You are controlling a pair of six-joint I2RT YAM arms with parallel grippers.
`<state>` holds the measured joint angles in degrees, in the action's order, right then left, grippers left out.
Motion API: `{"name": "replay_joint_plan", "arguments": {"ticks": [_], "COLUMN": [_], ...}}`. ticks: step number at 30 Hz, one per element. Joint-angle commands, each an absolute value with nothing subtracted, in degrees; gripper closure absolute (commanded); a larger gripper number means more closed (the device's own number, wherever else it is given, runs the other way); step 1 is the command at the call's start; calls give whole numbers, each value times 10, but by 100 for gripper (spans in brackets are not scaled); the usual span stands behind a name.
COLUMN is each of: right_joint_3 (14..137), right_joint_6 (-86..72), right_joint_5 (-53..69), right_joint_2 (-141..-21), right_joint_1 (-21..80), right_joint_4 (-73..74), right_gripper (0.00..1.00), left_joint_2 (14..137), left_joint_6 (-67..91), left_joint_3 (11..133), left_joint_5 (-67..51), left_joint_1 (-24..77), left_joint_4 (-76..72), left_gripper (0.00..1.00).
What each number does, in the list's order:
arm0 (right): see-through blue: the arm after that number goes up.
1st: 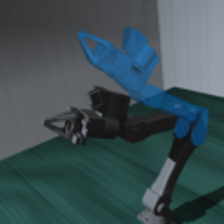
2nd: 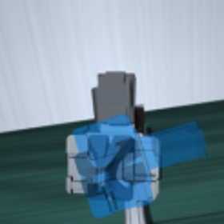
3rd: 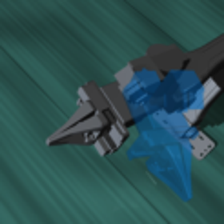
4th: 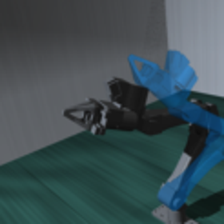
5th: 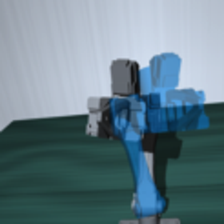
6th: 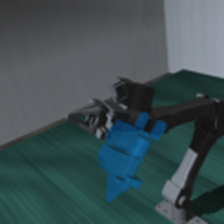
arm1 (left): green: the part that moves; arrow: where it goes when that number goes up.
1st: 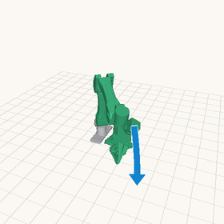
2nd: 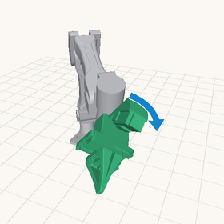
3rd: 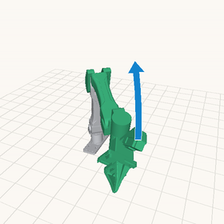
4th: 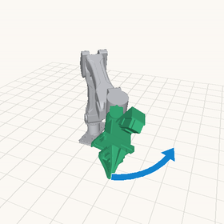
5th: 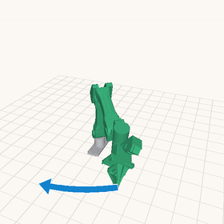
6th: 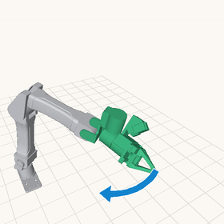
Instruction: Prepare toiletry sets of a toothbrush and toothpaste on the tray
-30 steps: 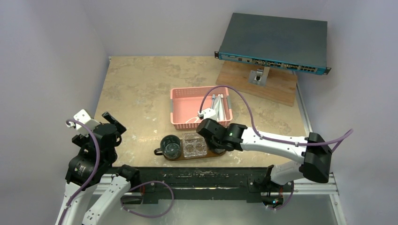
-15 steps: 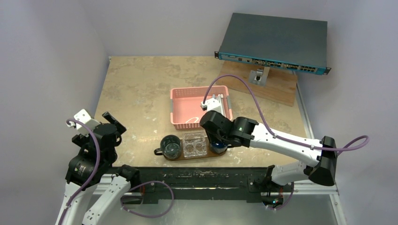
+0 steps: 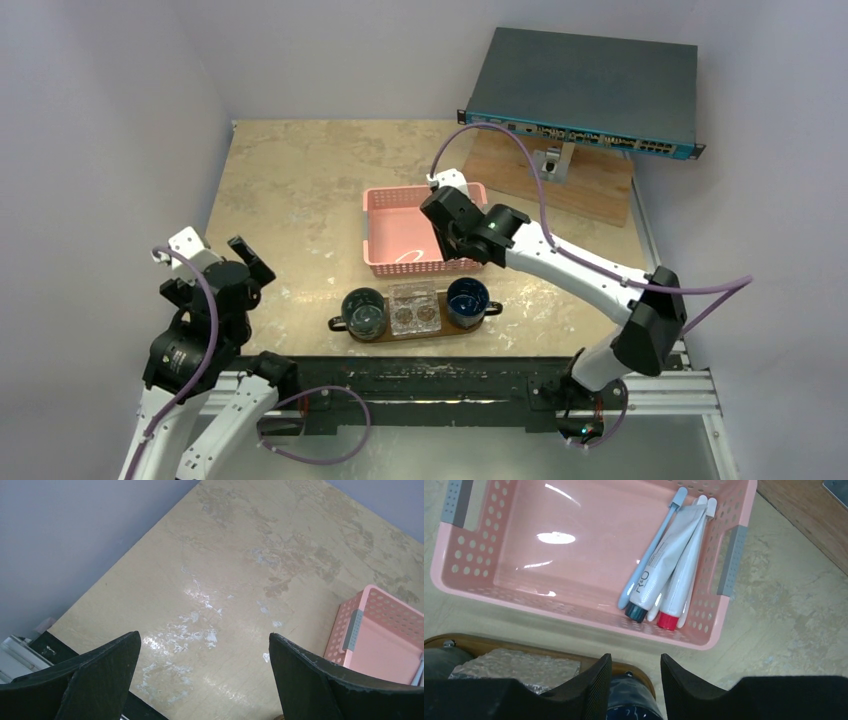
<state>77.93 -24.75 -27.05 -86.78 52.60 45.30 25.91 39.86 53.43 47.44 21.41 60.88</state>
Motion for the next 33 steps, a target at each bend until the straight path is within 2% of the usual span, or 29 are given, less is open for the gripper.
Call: {"name": "replay_joint_plan", "arguments": {"ticks": [1, 12, 33], "right_joint_3": [828, 863, 947], "right_joint_6": [-211, -212, -253], "right_joint_5": [-252, -205, -227], "right_joint_2": [-910, -1023, -1148], "right_joint_1": [488, 415, 335], "right_joint_4": [433, 401, 374], "right_gripper": [57, 57, 48], "left_joint_2": [274, 310, 378], "left_joint_6": [334, 242, 213], "left_joint_3": [521, 498, 491], "left_joint_5": [421, 261, 192], "left_joint_1": [214, 215, 215], "left_joint_4": [559, 492, 466], "left_gripper": [0, 2, 3]}}
